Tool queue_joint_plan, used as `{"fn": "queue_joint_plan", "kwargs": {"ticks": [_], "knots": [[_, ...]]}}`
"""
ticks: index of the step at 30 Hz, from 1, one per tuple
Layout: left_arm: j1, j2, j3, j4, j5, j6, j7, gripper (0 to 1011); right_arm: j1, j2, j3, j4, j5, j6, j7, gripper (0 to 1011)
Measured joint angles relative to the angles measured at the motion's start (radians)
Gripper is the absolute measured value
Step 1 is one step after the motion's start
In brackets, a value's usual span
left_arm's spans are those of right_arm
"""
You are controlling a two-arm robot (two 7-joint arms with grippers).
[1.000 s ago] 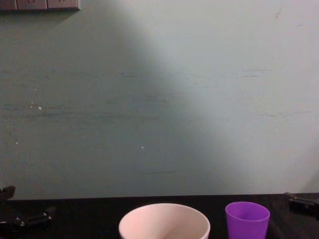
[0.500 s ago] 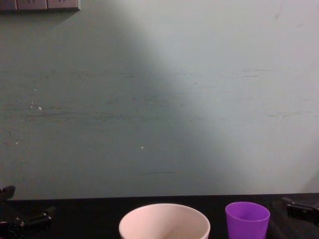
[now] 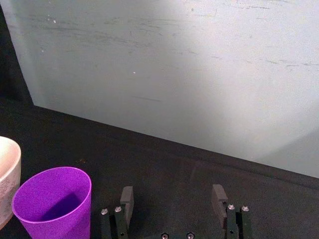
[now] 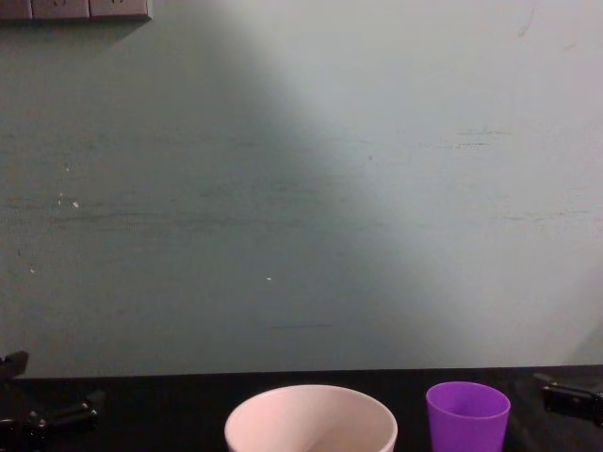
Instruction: Pick up the cup and pour the mung beans from the cup into the bowl.
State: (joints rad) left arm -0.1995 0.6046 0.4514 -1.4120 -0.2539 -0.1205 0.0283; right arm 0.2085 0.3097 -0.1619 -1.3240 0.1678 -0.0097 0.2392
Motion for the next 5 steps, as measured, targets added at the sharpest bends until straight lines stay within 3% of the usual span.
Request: {"fn": "queue_joint_plan", "kwargs": {"ticks": [5], "knots": [[0.0, 0.0, 0.0, 0.0, 0.0, 0.0, 0.0, 1000, 0.0, 0.0, 0.0, 0.001, 0.0, -0.001, 0.0, 1003]]}}
